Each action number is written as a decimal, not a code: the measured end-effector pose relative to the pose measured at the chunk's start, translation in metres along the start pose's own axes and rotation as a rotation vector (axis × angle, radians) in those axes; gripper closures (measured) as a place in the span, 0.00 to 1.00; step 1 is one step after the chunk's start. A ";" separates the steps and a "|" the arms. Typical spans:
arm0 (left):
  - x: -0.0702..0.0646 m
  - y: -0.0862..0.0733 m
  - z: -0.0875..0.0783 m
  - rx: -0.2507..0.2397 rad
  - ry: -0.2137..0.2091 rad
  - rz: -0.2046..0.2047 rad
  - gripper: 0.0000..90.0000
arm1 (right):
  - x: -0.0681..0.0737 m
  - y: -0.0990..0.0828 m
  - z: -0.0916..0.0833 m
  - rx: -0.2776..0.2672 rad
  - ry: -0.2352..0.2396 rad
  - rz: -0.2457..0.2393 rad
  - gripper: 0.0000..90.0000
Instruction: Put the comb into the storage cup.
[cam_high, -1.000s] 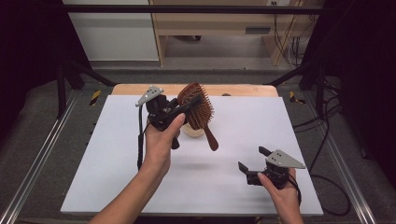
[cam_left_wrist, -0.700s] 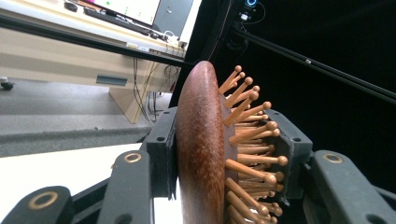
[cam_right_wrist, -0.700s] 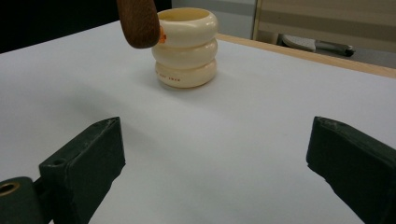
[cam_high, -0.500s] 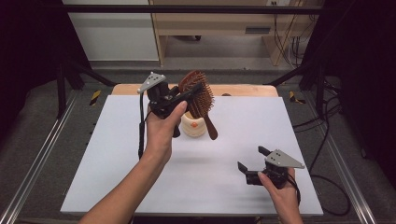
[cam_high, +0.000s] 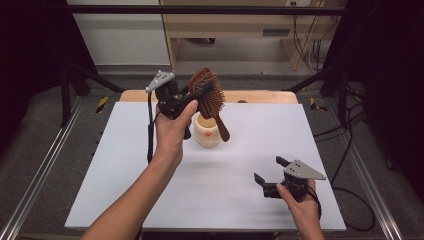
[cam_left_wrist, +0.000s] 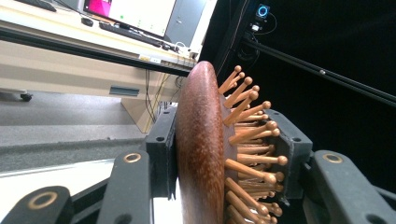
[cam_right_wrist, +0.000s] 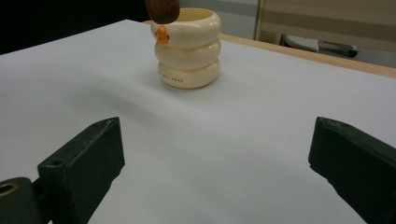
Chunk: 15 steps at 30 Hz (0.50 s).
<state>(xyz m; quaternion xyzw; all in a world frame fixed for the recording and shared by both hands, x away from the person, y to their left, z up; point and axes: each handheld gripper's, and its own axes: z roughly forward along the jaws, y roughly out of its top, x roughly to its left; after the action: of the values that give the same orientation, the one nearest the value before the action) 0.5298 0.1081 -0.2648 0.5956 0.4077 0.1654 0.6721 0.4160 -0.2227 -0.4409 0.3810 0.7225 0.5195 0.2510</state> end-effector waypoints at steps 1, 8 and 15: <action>0.001 0.000 0.001 -0.001 0.001 0.002 0.57 | 0.000 0.000 0.000 0.001 0.000 -0.004 0.04; 0.004 0.002 0.004 -0.005 0.017 0.004 0.57 | 0.002 0.000 0.001 0.002 0.006 -0.003 0.04; 0.004 0.005 0.007 -0.011 0.021 0.016 0.57 | 0.002 0.000 0.001 0.002 0.010 -0.001 0.04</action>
<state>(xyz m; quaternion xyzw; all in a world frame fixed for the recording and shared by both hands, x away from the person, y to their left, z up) 0.5391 0.1078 -0.2617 0.5932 0.4092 0.1792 0.6698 0.4156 -0.2210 -0.4414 0.3784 0.7243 0.5205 0.2474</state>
